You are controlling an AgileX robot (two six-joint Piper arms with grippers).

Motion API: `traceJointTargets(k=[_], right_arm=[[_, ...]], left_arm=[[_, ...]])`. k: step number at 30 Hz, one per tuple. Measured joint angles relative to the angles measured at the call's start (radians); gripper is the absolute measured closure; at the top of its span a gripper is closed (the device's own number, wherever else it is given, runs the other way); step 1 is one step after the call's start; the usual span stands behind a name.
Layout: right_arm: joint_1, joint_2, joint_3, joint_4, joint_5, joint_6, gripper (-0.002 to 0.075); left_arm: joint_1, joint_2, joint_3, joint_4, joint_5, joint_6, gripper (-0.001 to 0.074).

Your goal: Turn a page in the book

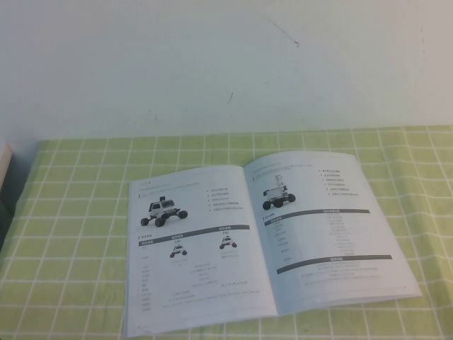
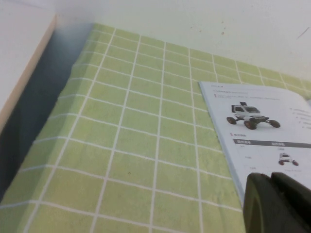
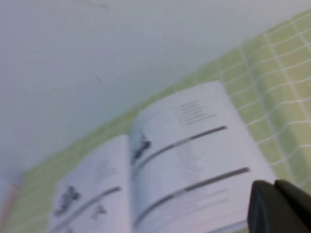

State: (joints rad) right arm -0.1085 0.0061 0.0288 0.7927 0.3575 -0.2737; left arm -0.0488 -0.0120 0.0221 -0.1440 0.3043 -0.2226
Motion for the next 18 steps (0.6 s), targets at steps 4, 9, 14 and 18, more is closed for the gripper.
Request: traceJointTargets(k=[4,9,14,18], right_arm=[[0.0,0.0,0.0,0.27,-0.011,0.002,0.0729],[0.0,0.0,0.0,0.337,-0.032,-0.06,0.0729],[0.0,0.0,0.0,0.346,-0.048,-0.229,0.0729],[0.0,0.0,0.0,0.35,-0.052,-0.257,0.0729]], left_arm=[[0.0,0.0,0.0,-0.143,-0.013,0.0,0.0738],[0.0,0.0,0.0,-0.525,-0.063,-0.018,0.0738],[0.0,0.0,0.0,-0.722,-0.104,0.0,0.0738],[0.0,0.0,0.0,-0.72,-0.121,0.073,0.0738]])
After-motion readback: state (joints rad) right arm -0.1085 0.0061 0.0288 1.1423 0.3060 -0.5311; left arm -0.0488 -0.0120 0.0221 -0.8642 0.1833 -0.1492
